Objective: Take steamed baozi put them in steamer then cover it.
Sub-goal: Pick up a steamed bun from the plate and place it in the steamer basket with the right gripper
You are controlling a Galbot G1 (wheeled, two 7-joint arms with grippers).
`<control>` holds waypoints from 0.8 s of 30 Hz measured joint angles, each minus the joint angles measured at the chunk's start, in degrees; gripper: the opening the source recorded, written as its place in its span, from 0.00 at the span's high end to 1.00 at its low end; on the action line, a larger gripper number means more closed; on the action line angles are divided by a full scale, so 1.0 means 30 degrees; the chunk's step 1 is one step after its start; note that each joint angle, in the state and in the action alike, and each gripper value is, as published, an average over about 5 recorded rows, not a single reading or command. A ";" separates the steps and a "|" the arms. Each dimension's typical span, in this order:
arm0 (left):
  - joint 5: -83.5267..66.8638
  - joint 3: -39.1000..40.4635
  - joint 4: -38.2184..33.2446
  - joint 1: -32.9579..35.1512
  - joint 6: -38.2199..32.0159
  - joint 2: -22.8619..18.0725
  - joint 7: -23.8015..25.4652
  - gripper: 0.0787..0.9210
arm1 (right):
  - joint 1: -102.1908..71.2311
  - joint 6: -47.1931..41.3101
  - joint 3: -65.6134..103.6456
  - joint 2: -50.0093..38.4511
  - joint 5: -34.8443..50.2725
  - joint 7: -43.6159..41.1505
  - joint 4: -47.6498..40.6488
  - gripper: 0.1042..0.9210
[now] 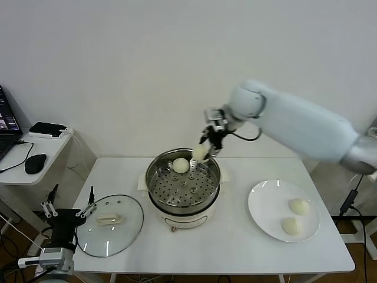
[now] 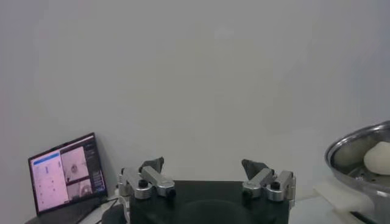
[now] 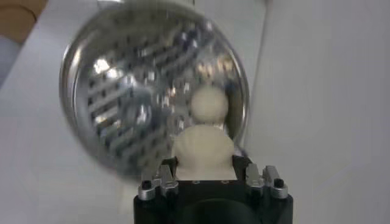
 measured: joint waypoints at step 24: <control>-0.0016 -0.0042 -0.0105 -0.0099 0.0006 -0.0100 0.0012 0.12 | -0.2042 -0.0576 -0.0705 0.4638 0.0039 0.0588 -0.3719 0.40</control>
